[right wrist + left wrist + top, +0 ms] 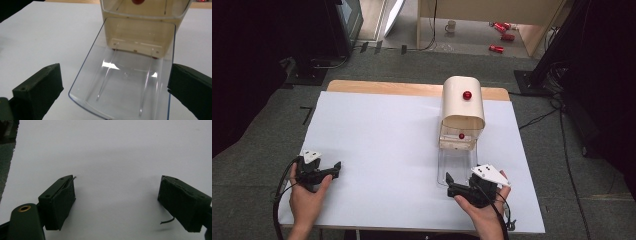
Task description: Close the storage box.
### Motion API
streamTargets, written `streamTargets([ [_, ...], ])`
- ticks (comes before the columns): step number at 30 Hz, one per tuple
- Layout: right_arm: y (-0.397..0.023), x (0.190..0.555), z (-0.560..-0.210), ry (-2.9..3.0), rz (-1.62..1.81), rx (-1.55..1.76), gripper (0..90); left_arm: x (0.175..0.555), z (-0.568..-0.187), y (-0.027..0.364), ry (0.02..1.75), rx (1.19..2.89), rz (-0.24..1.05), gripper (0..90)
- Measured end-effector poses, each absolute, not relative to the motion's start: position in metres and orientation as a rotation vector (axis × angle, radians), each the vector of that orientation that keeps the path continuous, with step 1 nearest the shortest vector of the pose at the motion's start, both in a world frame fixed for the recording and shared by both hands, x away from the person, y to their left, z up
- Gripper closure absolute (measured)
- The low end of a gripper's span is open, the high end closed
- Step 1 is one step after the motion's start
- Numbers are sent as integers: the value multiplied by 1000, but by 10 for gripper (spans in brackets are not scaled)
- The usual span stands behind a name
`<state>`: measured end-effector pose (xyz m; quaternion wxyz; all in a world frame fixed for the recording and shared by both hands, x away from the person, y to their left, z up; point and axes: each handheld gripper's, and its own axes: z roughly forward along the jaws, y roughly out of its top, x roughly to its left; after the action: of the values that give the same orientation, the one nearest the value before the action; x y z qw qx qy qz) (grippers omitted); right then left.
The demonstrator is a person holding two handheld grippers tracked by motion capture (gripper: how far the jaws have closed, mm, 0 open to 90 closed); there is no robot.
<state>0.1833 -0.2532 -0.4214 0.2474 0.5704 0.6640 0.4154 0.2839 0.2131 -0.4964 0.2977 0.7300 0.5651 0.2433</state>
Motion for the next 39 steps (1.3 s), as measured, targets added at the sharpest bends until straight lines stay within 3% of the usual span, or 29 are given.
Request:
streamTargets([
  [21,-248,132,-464,1755,1051,1619,0,284,-496,213,1502,1941,646,144],
  [31,-244,133,-479,1767,1085,1641,327,284,-496,213,1502,1942,646,144],
  [35,-243,137,-486,1783,1093,1653,532,284,-496,213,1502,1941,646,144],
  [39,-242,142,-488,1787,1093,1661,617,284,-496,213,1501,1943,645,144],
])
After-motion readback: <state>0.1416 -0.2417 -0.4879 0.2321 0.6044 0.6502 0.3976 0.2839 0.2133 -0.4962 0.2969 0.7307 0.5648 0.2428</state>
